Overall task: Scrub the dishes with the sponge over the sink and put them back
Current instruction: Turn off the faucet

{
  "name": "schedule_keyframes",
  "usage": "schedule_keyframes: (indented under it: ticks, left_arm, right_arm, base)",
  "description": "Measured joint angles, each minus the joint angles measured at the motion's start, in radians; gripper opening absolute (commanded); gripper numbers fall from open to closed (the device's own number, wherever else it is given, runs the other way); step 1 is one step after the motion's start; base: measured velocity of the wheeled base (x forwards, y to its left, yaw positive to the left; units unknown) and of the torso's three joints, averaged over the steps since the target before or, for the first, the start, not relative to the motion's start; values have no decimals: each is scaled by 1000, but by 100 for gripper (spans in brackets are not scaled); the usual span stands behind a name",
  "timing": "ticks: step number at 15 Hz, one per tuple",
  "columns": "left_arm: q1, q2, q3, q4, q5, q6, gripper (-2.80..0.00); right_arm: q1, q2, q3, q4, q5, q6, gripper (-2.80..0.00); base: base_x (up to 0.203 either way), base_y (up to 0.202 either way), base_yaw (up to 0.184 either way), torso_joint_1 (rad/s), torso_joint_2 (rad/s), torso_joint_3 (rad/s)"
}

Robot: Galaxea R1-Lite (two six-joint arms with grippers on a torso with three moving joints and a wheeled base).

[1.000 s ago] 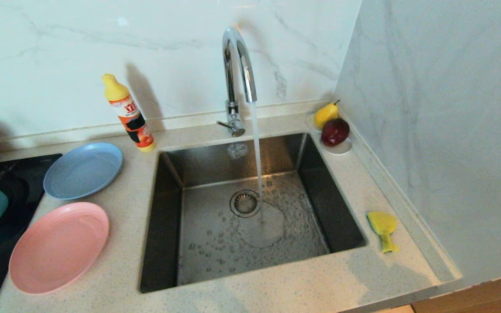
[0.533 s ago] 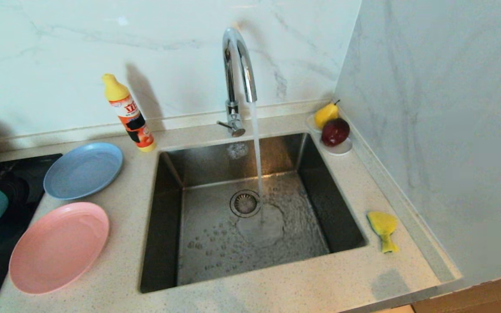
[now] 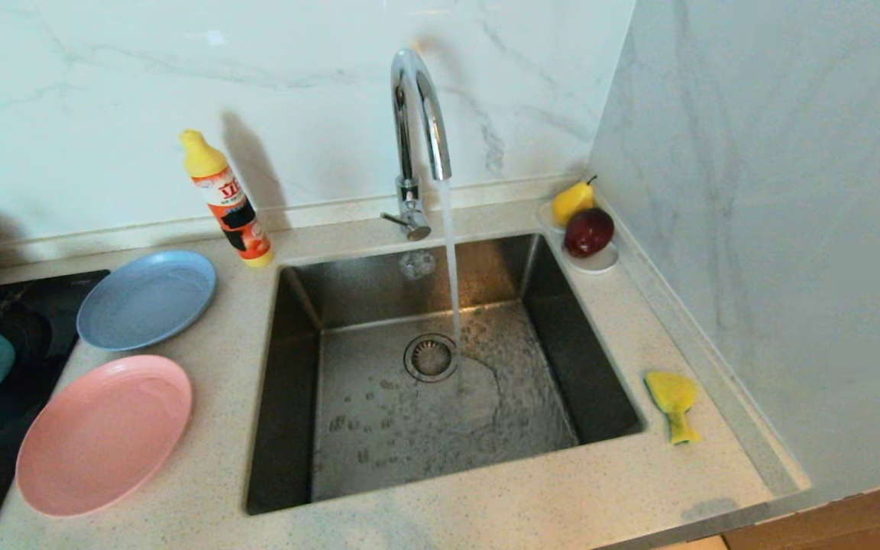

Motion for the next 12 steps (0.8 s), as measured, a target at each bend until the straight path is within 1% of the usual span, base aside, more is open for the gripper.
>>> schedule_keyframes:
  ticks: [3,12]
  left_arm:
    - [0,0,0,0,0,-1,-280]
    - [0,0,0,-1,0,0,-280]
  right_arm:
    - [0,-3,5,-22,-2,34,-280]
    - [0,-3,9,-27,-3,37,-280]
  base:
    - [0,0,0,0,0,0]
    - [0,0,0,0,0,0]
